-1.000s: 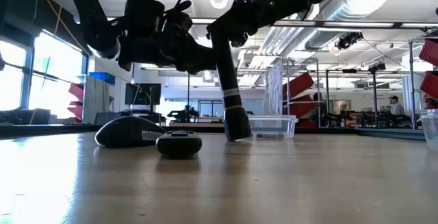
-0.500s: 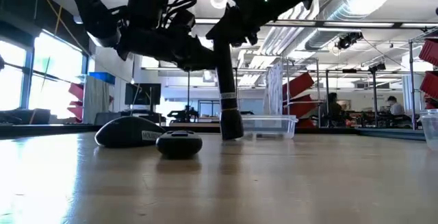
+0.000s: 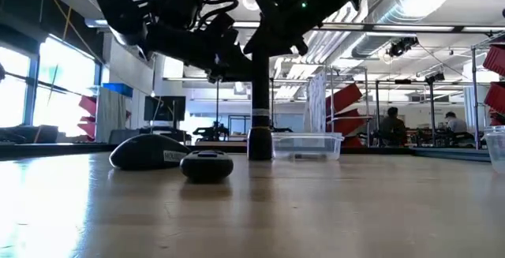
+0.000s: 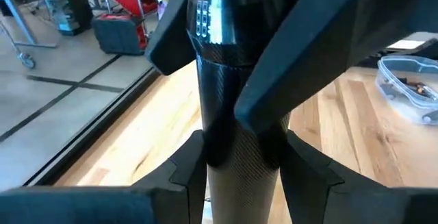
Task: Insert battery
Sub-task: Close the flashlight battery compartment
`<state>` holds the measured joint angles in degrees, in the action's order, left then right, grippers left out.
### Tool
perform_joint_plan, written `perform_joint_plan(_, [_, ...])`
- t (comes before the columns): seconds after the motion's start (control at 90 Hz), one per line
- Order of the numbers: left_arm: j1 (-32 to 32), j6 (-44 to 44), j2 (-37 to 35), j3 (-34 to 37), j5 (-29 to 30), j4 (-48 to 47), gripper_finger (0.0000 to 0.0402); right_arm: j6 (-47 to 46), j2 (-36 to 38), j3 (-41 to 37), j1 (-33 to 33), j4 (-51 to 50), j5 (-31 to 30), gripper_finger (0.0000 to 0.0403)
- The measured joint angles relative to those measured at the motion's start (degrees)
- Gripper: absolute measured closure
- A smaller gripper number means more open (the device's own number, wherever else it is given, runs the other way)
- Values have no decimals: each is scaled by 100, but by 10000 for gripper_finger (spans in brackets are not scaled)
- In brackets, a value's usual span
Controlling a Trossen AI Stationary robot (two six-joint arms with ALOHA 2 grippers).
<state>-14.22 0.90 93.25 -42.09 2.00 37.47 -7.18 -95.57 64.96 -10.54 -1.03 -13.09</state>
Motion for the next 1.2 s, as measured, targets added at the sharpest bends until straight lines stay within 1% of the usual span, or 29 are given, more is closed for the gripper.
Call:
perform_joint_plan(0.089, [9, -119, -11, 131, 34, 160, 285, 147, -22, -30, -1, -156, 195, 248])
perform_joint_plan(0.111, [9, -115, -17, 172, 38, 199, 285, 106, -40, -69, -1, -39, 222, 244])
perform_joint_plan(0.189, [22, -161, -22, 275, 1, 364, 285, 251, -26, -37, -6, -114, 361, 229])
perform_joint_plan(0.344, [42, -91, -22, 299, -2, 342, 285, 342, -10, -34, -71, -34, 786, 207])
perform_joint_plan(0.456, [44, -60, -22, 299, -151, 324, 285, 486, 81, -37, -88, -101, 1040, 197])
perform_joint_plan(0.711, [43, -26, -20, 299, -282, 228, 285, 872, 585, -42, -86, -600, 1471, 194])
perform_joint_plan(0.822, [49, -21, -18, 299, -321, 219, 285, 935, 793, -42, -93, -571, 1617, 194])
perform_joint_plan(1.078, [158, -51, -14, 299, -276, 182, 285, 966, 868, -31, -168, -528, 1863, 194])
perform_joint_plan(1.2, [197, -43, -11, 299, -251, 178, 285, 967, 868, -29, -222, -679, 1844, 194])
